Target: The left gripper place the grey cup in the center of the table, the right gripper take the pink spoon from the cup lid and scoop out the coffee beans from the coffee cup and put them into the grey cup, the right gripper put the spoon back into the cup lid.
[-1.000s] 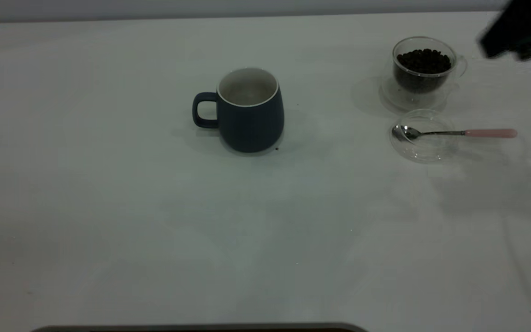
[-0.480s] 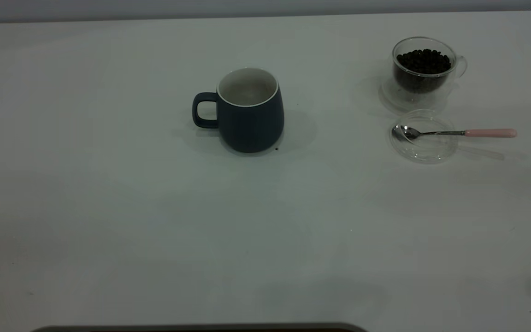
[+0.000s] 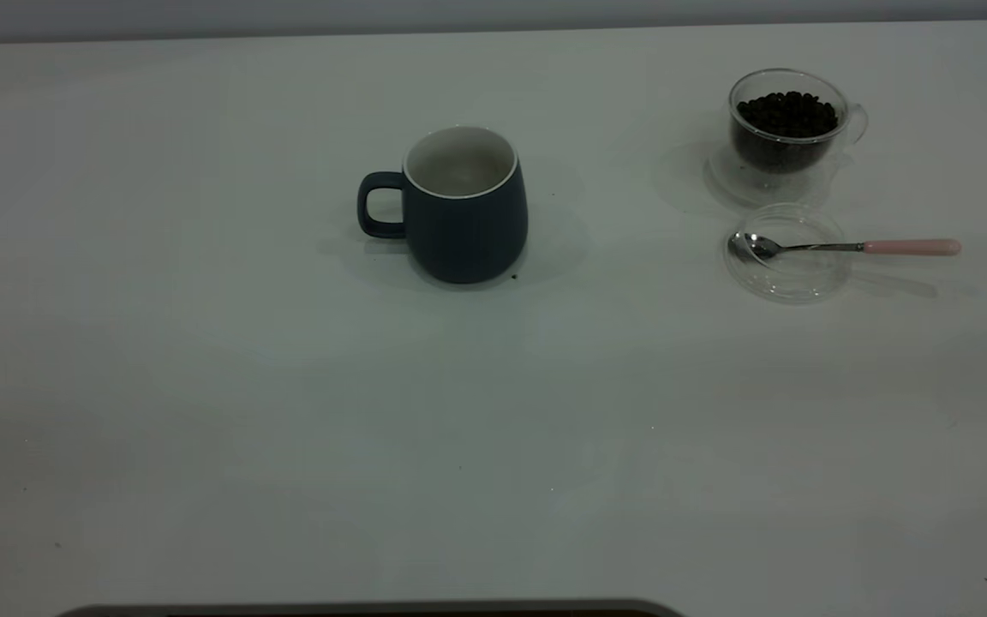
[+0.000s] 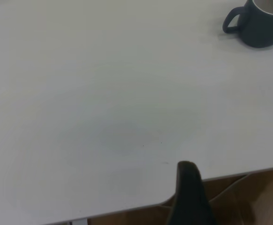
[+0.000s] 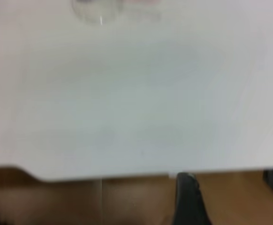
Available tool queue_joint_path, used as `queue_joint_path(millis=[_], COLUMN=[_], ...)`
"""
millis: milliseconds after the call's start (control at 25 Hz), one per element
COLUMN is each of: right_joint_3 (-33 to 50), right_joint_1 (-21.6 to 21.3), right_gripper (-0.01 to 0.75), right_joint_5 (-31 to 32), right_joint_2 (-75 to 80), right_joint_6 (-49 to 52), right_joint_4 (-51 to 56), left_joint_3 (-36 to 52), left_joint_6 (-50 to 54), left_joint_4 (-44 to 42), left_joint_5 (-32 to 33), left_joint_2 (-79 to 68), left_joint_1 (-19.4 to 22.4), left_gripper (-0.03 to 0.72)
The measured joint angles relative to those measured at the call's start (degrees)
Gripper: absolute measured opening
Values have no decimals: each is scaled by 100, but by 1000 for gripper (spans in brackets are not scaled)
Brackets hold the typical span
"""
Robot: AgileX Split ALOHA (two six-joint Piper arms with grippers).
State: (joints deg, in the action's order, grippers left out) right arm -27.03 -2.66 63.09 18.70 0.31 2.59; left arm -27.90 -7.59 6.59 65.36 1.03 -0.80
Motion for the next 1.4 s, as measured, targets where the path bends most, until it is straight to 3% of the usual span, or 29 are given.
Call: queue_joint_path(millis=[280, 1400], right_joint_3=[0, 0], right_joint_1=[0, 45], right_gripper=[550, 550], right_joint_5=[105, 110], right_joint_2=[-1648, -1707], right_joint_6=[10, 16], right_joint_4=[-5, 1], left_joint_3=[0, 0], left_joint_6=[0, -9], left_joint_4=[0, 0], left_joint_5=[0, 0], left_joint_2=[0, 0], left_joint_1=[0, 0], left_gripper=[567, 567])
